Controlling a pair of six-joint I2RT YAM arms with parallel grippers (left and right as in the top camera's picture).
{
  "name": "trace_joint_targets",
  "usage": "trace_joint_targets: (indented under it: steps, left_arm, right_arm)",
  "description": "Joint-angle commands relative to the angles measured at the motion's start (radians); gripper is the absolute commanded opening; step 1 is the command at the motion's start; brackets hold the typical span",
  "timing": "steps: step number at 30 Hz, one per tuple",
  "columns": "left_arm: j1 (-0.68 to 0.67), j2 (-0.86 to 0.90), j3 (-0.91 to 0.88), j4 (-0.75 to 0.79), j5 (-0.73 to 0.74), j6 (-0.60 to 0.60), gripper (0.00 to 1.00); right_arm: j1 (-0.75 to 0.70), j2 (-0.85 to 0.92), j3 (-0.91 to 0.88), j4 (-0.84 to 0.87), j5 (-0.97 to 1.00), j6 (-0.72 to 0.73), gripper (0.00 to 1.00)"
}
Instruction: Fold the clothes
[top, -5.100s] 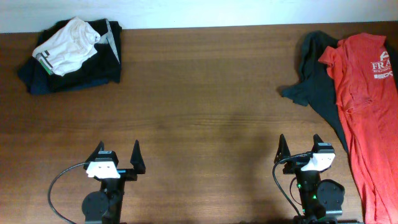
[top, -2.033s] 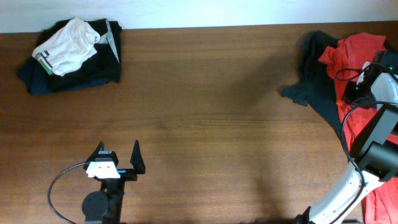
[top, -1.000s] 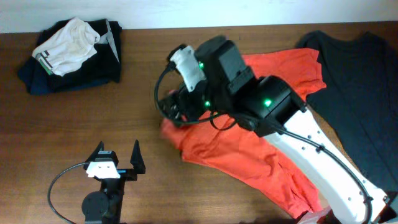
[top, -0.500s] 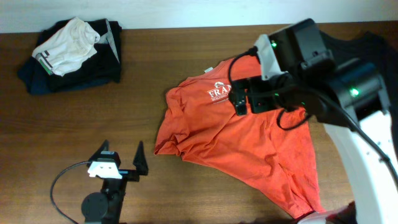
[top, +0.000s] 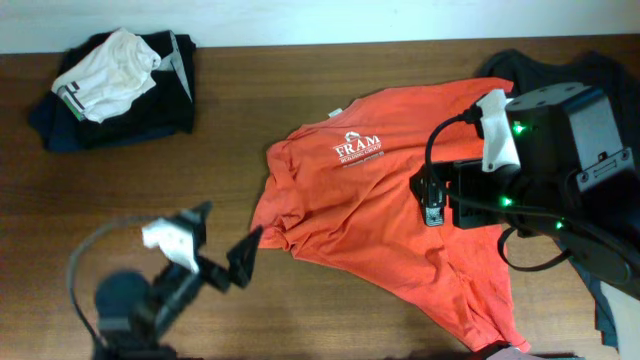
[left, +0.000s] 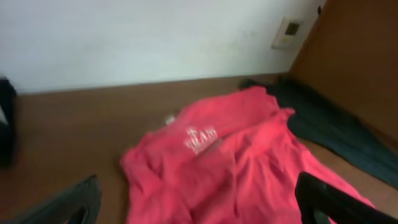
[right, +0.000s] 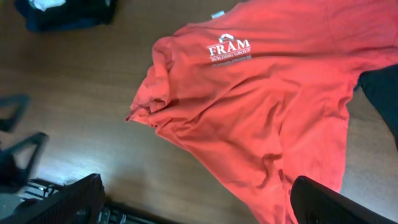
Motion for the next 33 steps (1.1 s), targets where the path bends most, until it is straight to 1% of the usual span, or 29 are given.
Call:
trace_joint_targets:
  steps: [1, 2, 3, 4, 5, 7, 9, 11, 12, 16, 19, 20, 25, 26, 27, 28, 29, 30, 33]
  left_arm:
    - [-0.002, 0.308, 0.316, -0.253, -0.13, 0.114, 0.99]
    - [-0.002, 0.397, 0.406, -0.35, -0.172, 0.134, 0.99]
    - [-0.002, 0.483, 0.483, -0.413, -0.176, 0.141, 0.99]
    - [-0.002, 0.558, 0.535, -0.438, -0.158, 0.14, 0.99]
    - [-0.002, 0.644, 0.557, -0.437, -0.116, 0.14, 0.99]
    - [-0.002, 0.753, 0.557, -0.44, -0.108, 0.121, 0.99]
    - [-0.002, 0.843, 0.557, -0.438, -0.044, 0.107, 0.99]
    - [-0.004, 0.949, 0.557, -0.449, -0.062, 0.107, 0.99]
    - [-0.013, 0.991, 0.557, -0.452, -0.092, 0.107, 0.99]
    - [-0.09, 1.163, 0.557, -0.45, -0.313, 0.105, 0.99]
    - [-0.175, 1.278, 0.557, -0.414, -0.546, 0.01, 0.99]
    - [-0.192, 1.302, 0.557, -0.4, -0.571, 0.002, 0.99]
    - [-0.243, 1.406, 0.557, -0.368, -0.565, 0.001, 0.98]
    - [-0.244, 1.423, 0.557, -0.362, -0.565, -0.003, 0.95]
    - [-0.244, 1.43, 0.557, -0.36, -0.565, -0.006, 0.77]
    - [-0.244, 1.432, 0.557, -0.362, -0.565, -0.006, 0.56]
    - [-0.244, 1.432, 0.557, -0.361, -0.565, -0.006, 0.24]
    - [-0.243, 1.432, 0.557, -0.361, -0.565, -0.007, 0.0]
    - [-0.235, 1.432, 0.558, -0.336, -0.587, -0.008, 0.0]
  right_arm:
    - [-0.003, 0.004, 0.002, -0.006, 0.029, 0.008, 0.99]
    - [-0.004, 0.005, -0.005, -0.006, 0.039, 0.008, 0.99]
    - [-0.003, 0.005, -0.013, -0.006, 0.04, 0.004, 0.99]
    - [-0.003, 0.005, -0.029, -0.006, 0.045, 0.005, 0.98]
    - [-0.004, 0.005, -0.059, -0.006, 0.061, 0.005, 0.99]
    - [-0.004, 0.006, -0.114, -0.002, 0.079, 0.005, 0.99]
    - [-0.004, 0.01, -0.153, 0.001, 0.115, 0.006, 0.99]
    - [-0.004, 0.024, -0.163, 0.009, 0.117, 0.006, 0.99]
    - [-0.004, 0.032, -0.163, 0.012, 0.117, 0.006, 0.99]
    - [-0.004, 0.068, -0.163, 0.017, 0.117, 0.006, 0.99]
    - [-0.004, 0.098, -0.163, 0.024, 0.117, 0.006, 0.99]
    - [-0.004, 0.106, -0.163, 0.024, 0.117, 0.006, 0.99]
    - [-0.004, 0.117, -0.163, 0.024, 0.117, 0.005, 0.99]
    - [-0.004, 0.117, -0.163, 0.025, 0.117, 0.005, 0.99]
    - [-0.004, 0.117, -0.163, 0.025, 0.117, 0.005, 0.99]
    - [-0.004, 0.117, -0.163, 0.025, 0.117, 0.005, 0.99]
    - [-0.004, 0.117, -0.163, 0.028, 0.117, 0.005, 0.99]
    - [-0.004, 0.117, -0.163, 0.032, 0.117, 0.005, 0.99]
    - [-0.004, 0.117, -0.163, 0.033, 0.117, 0.006, 0.98]
